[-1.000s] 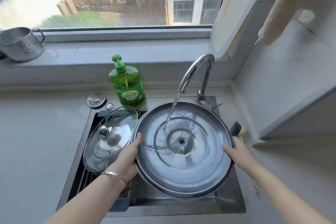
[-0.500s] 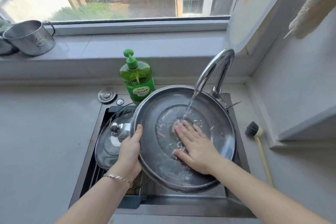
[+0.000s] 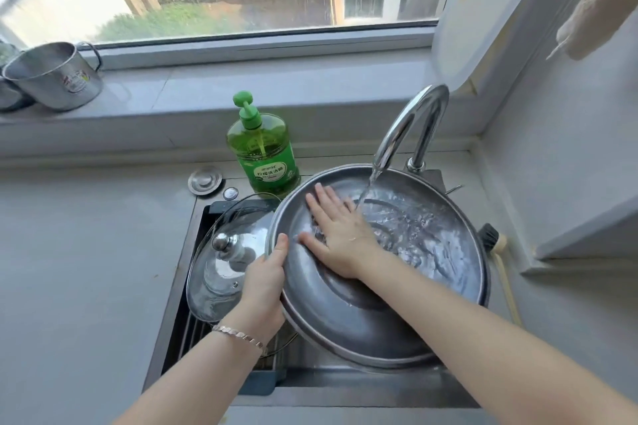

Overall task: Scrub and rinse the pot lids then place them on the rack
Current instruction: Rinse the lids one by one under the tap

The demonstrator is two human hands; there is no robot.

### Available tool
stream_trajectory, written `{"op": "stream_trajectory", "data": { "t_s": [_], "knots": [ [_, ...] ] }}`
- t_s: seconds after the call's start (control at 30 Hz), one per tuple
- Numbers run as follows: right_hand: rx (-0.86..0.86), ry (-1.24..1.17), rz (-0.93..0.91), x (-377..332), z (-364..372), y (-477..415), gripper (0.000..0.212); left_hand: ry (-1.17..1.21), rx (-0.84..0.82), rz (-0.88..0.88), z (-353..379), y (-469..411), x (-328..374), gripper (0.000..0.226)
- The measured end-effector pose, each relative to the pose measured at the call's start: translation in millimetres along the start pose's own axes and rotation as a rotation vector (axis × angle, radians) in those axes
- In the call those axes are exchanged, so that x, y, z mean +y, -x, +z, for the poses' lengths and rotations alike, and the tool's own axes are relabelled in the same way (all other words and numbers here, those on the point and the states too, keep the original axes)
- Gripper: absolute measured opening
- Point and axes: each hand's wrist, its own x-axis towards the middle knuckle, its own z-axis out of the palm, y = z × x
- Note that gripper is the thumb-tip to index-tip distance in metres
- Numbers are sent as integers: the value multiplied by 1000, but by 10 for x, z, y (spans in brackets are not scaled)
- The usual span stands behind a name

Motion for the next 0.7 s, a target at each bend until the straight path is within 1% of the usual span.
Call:
{"op": "stream_trajectory", "data": {
  "t_s": [0.03,0.1,0.2,0.3,0.33,0.4,0.43,0.5,0.53,0.6,0.63,0.67,0.7],
  "knots": [
    [-5,17,71,85,-24,-17,70,-4,4,-4,-39,-12,16,41],
    [2,70,203,291,-44,29,68,-28,32,8,-107,-9,53,40],
    [22,94,291,537,16,317,83,-27,80,40,-183,10,93,40],
    [22,146,321,657,167,701,103,-24,112,99,-189,54,126,31],
    [45,117,353,694,216,807,102,-41,108,127,-163,90,135,26],
    [107,-64,473,735,298,955,84,-97,94,193,-86,179,166,23],
    [123,-227,546,742,341,992,79,-139,92,225,-33,207,186,23],
    [68,-573,688,738,401,1020,78,-241,90,285,76,251,237,28],
    [4,-682,733,742,444,1019,78,-301,85,314,130,254,252,31],
    [-118,-803,814,734,485,1014,75,-428,59,349,250,251,290,31],
    [-151,-850,867,723,489,1024,73,-481,35,346,308,253,313,27],
    [-164,-900,929,731,489,1042,68,-526,4,322,359,241,339,22],
    [-166,-955,992,744,459,1082,59,-562,-32,277,403,217,371,17]
  ]
}}
